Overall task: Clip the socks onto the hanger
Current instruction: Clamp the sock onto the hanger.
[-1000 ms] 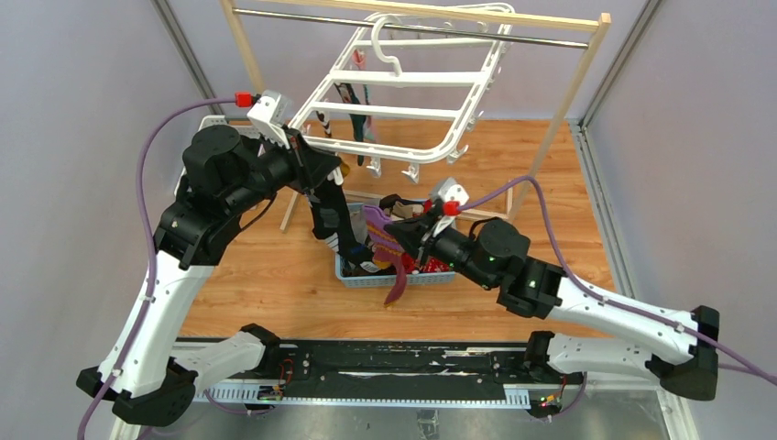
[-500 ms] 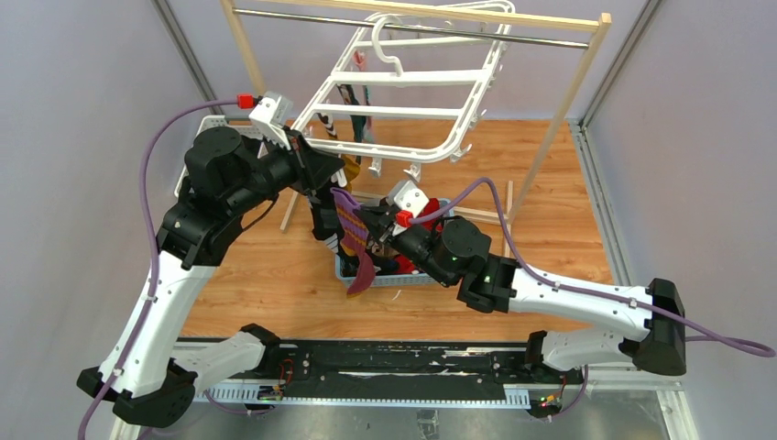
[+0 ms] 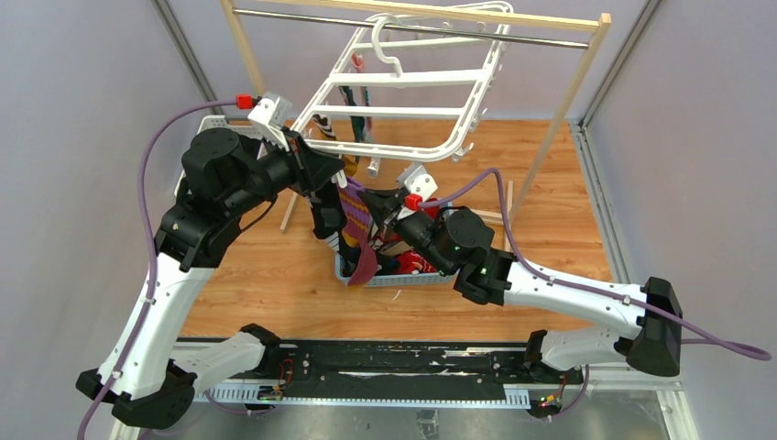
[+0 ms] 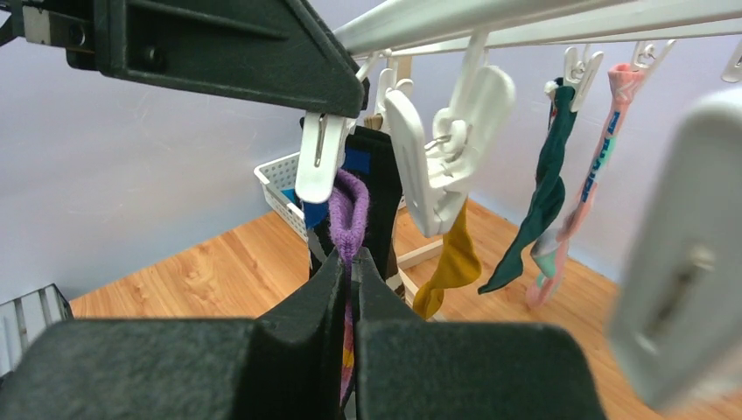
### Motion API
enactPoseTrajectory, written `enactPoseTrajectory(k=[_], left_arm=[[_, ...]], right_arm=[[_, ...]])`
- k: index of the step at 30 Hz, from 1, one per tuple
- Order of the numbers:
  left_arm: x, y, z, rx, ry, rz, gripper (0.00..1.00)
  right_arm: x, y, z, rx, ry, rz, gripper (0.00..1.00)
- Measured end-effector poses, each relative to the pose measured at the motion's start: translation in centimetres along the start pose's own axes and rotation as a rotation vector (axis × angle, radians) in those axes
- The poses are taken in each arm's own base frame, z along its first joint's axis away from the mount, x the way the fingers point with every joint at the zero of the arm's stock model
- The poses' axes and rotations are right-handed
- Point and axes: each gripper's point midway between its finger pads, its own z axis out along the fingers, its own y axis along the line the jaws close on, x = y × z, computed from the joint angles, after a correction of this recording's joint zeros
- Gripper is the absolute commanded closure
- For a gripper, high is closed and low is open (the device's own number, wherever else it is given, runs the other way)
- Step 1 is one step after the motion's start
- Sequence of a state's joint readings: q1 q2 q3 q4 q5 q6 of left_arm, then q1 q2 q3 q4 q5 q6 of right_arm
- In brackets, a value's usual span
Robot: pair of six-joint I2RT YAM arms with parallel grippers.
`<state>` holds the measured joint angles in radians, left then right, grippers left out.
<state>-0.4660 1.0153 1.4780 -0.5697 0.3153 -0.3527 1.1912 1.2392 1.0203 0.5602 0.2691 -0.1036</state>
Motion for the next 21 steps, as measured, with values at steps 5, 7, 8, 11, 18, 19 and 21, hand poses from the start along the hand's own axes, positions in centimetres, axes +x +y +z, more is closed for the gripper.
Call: enactPoseTrajectory(k=[5, 7, 8, 11, 18, 19, 21], left_arm=[[0.00, 0.00, 0.00, 0.000, 0.000, 0.000, 1.00], [0.00, 0.01, 0.00, 0.000, 0.000, 0.000, 1.00], [0.00, 0.01, 0.00, 0.000, 0.000, 0.000, 1.00], [0.00, 0.01, 0.00, 0.000, 0.000, 0.000, 1.00], [-0.02, 0.07, 0.00, -0.004, -0.001, 0.001, 1.00], [-0.05, 0.08, -0.02, -0.005, -0.003, 0.001, 1.00], [-0.14, 0.12, -0.08, -0.010, -0.007, -0.003, 1.00]], right_arm=[[-0.42, -0.15, 0.12, -0.002, -0.017, 0.017, 1.00], [-0.51, -0.06, 0.13, -0.006, -0.021, 0.021, 1.00], [-0.52, 0.01, 0.13, -0.010, -0.021, 0.022, 1.00], [-0.53, 0.20, 0.16, -0.025, -0.023, 0.030, 1.00], [-0.33, 0.11, 0.33, -0.057, -0.020, 0.061, 1.00], [-0.33, 0.01, 0.29, -0.054, -0.022, 0.063, 1.00], [-0.01, -0.36, 0.04, -0.032, -0.024, 0.069, 1.00]])
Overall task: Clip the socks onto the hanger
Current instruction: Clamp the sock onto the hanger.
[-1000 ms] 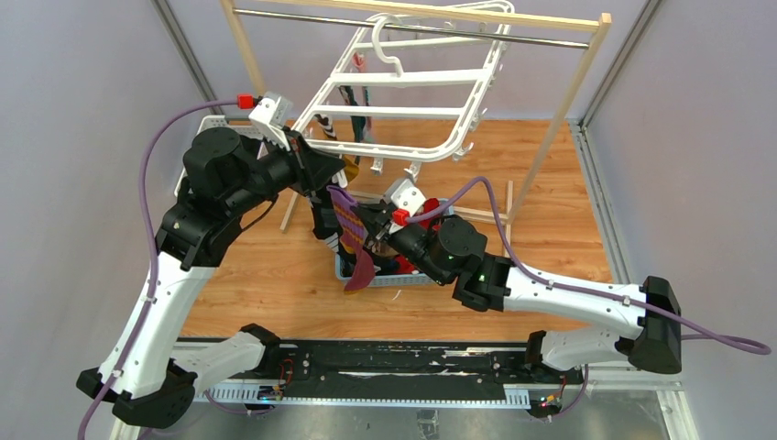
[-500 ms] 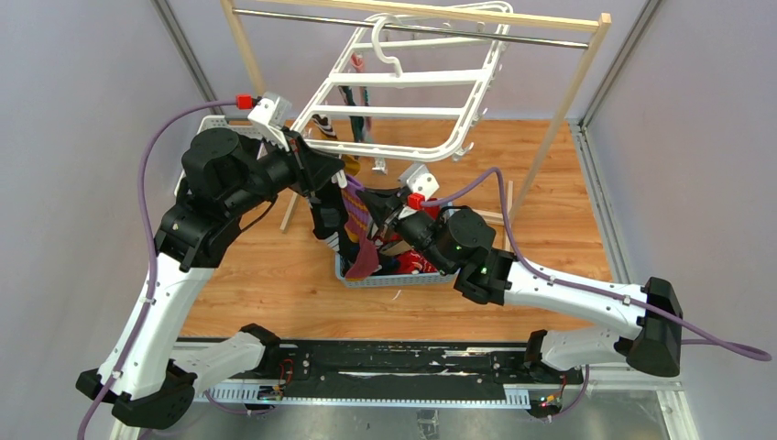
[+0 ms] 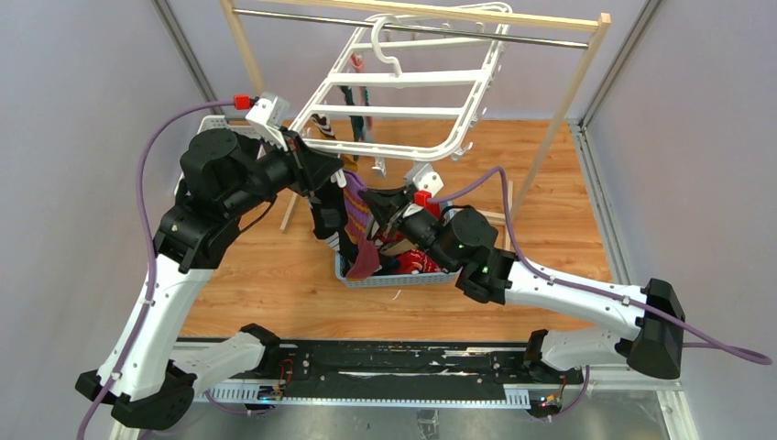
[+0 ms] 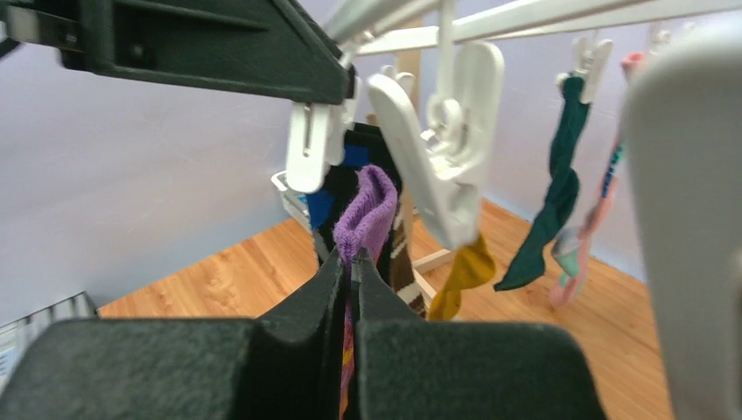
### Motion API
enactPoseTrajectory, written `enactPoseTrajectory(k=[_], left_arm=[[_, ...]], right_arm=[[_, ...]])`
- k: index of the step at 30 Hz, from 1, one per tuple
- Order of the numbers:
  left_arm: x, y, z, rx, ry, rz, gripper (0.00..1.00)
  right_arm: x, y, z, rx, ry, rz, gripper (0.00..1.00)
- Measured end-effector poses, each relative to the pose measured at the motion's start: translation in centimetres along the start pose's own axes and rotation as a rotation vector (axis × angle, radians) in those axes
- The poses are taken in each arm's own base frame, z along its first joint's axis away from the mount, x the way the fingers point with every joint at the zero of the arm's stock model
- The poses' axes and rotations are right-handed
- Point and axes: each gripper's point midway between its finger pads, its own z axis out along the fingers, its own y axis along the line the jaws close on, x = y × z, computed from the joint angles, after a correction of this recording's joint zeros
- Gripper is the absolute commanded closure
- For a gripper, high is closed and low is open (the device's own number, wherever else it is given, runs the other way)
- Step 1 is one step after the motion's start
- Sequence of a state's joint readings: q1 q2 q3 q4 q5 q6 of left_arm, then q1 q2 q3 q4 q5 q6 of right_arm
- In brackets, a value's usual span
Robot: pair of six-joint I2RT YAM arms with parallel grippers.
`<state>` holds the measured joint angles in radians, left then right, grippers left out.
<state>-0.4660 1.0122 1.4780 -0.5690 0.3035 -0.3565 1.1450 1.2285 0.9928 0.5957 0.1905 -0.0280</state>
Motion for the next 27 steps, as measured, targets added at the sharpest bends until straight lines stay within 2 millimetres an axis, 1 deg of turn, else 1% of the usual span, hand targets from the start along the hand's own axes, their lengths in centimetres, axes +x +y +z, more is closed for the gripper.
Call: enactPoseTrajectory(k=[4, 7, 15, 19, 25, 27], left_arm=[[-0.1, -0.1, -0.2, 0.000, -0.016, -0.022, 0.99], [0.0, -0.3, -0.3, 0.009, -0.021, -0.036, 0.99], [-0.2, -0.4, -0.4, 0.011, -0.033, -0.047, 1.00], [-0.4, -0.3, -0.5, -0.001, -0.049, -0.068, 1.00], [-0.1, 0.0, -0.5, -0.016, -0.062, -0.109, 0.99], [0.0, 0.1, -0.4, -0.022, -0.062, -0.116, 1.00]], right_arm=[[0.5, -0.1, -0.2, 0.038, -0.005, -0.012, 1.00], [0.4, 0.3, -0.1, 0.041, -0.022, -0.009, 1.00], [0.4, 0.0, -0.3, 0.098, -0.079, 0.020, 1.00], [0.7, 0.7, -0.2, 0.118, -0.092, 0.020, 1.00], [2.0, 1.9, 0.5, 0.154, -0.082, -0.022, 1.00], [2.2, 2.3, 0.7, 0.174, -0.085, -0.046, 1.00]])
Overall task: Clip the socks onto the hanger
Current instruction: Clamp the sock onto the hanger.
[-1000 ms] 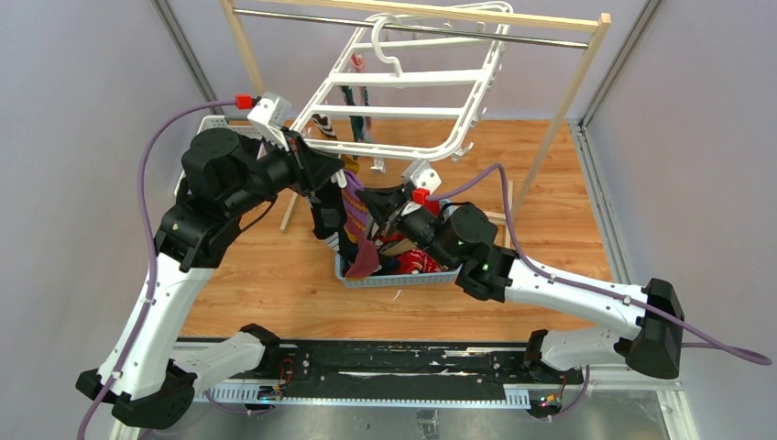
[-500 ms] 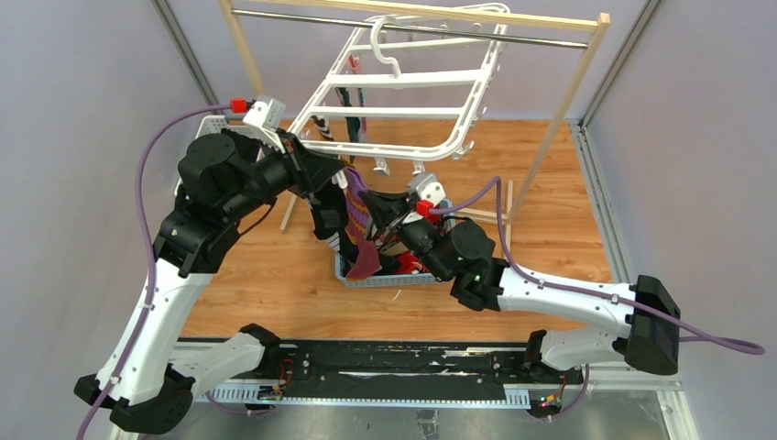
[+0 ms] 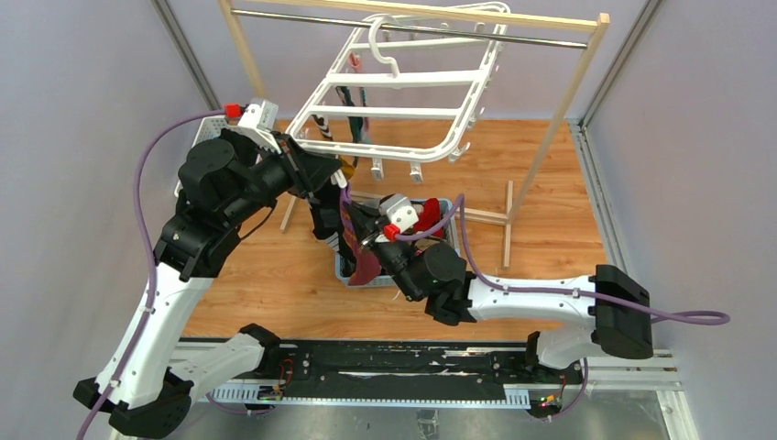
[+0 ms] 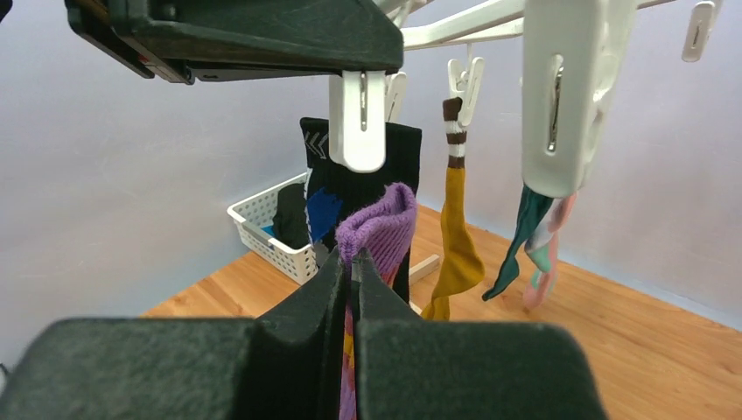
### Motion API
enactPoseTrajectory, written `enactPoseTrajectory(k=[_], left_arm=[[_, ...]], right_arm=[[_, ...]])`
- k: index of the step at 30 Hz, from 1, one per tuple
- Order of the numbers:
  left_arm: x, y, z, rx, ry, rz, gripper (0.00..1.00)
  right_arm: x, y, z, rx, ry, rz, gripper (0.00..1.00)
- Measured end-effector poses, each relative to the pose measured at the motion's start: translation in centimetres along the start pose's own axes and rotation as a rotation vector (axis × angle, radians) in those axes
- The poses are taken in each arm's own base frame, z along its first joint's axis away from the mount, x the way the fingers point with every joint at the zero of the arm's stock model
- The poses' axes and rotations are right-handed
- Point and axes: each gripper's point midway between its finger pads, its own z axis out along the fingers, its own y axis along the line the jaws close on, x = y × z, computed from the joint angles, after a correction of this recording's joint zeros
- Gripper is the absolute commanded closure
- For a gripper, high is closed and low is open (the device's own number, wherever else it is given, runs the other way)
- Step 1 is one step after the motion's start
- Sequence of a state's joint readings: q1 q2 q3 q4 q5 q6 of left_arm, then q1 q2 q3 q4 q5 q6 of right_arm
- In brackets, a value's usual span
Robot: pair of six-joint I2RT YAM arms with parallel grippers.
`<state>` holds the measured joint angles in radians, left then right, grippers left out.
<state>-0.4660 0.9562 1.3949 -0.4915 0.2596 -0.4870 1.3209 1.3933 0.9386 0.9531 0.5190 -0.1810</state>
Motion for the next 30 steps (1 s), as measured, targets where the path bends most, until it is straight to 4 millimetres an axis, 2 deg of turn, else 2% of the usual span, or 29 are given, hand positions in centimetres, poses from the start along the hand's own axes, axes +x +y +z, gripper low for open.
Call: enactPoseTrajectory(k=[9, 16, 30], left_arm=[[-0.2, 0.4, 0.0, -0.026, -0.013, -0.004, 1.00], [-0.3, 0.6, 0.0, -0.035, -0.016, -0.003, 1.00], [-0.3, 0.7, 0.0, -0.041, -0.018, -0.012, 1.00]], right_arm=[[-1.3, 0.8, 0.8, 0.094, -0.059, -0.094, 1.00], [-2.1, 0.4, 0.9, 0.121, -0.083, -0.120, 1.00], [-2.4, 0.6, 1.1, 0.114, -0.082, -0.129, 1.00]])
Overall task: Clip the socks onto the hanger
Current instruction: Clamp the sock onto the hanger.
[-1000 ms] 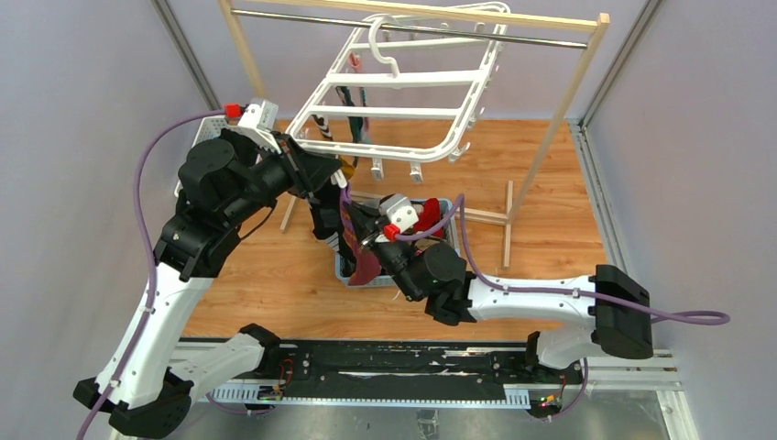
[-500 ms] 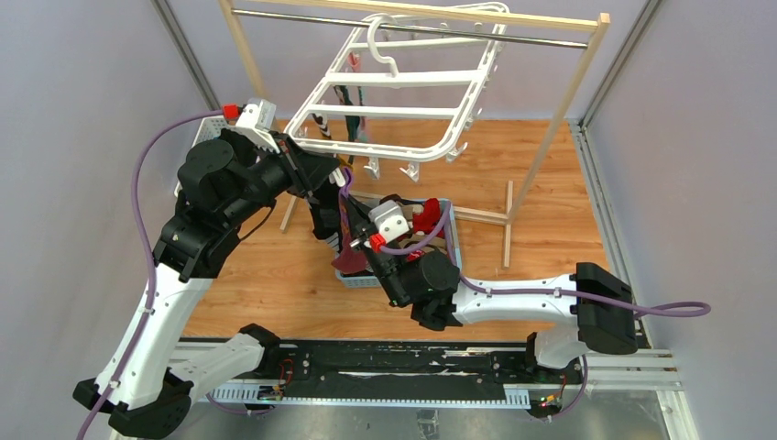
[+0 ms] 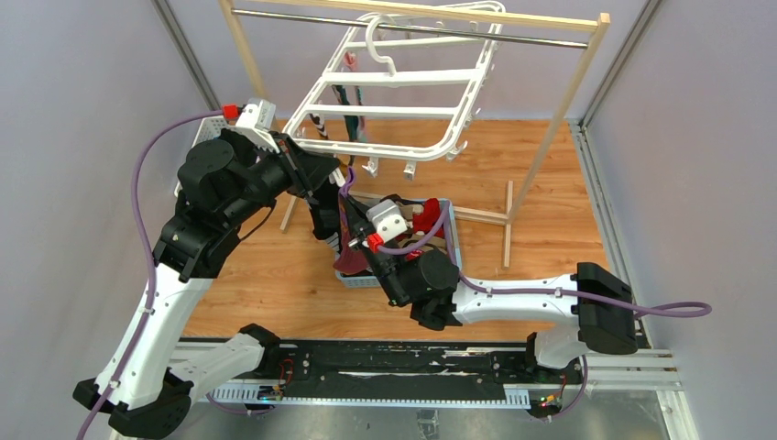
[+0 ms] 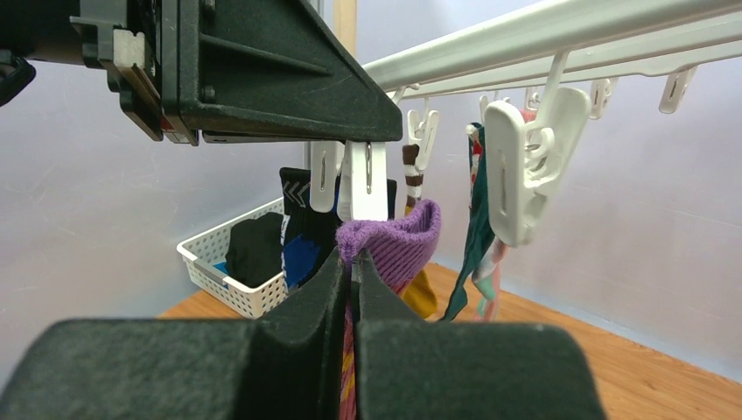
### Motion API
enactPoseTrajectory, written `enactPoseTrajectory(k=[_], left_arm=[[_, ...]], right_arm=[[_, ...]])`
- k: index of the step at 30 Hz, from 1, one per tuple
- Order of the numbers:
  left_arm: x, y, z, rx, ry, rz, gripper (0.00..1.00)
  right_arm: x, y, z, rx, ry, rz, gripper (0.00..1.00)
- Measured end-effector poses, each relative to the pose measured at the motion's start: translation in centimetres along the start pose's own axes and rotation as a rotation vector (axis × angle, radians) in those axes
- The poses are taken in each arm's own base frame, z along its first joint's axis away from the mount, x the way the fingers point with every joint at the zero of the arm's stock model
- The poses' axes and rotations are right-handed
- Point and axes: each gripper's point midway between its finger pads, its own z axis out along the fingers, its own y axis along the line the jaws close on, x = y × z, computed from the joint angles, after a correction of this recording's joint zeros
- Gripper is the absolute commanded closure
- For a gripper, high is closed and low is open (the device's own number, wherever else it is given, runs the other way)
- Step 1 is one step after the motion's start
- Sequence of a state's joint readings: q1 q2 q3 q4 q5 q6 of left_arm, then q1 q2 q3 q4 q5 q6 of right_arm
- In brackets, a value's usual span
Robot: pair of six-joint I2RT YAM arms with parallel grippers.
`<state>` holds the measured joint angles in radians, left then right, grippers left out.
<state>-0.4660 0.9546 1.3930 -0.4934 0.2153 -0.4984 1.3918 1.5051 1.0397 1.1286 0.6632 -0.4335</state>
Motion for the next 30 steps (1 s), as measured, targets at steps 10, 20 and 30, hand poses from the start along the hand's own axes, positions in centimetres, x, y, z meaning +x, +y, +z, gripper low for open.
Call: enactPoseTrajectory(k=[10, 20, 30], left_arm=[[-0.2, -0.1, -0.1, -0.001, -0.004, -0.007, 1.00], [-0.4, -0.3, -0.2, 0.000, -0.007, -0.010, 1.00], [-0.6, -0.4, -0.4, 0.001, -0.010, -0.007, 1.00]], right_arm=[[0.1, 0.0, 0.0, 0.000, 0.005, 0.001, 1.00], [1.1, 0.5, -0.1, -0.014, 0.032, -0.008, 1.00], [1.8, 0.8, -0.2, -0.021, 0.046, -0.025, 1.00]])
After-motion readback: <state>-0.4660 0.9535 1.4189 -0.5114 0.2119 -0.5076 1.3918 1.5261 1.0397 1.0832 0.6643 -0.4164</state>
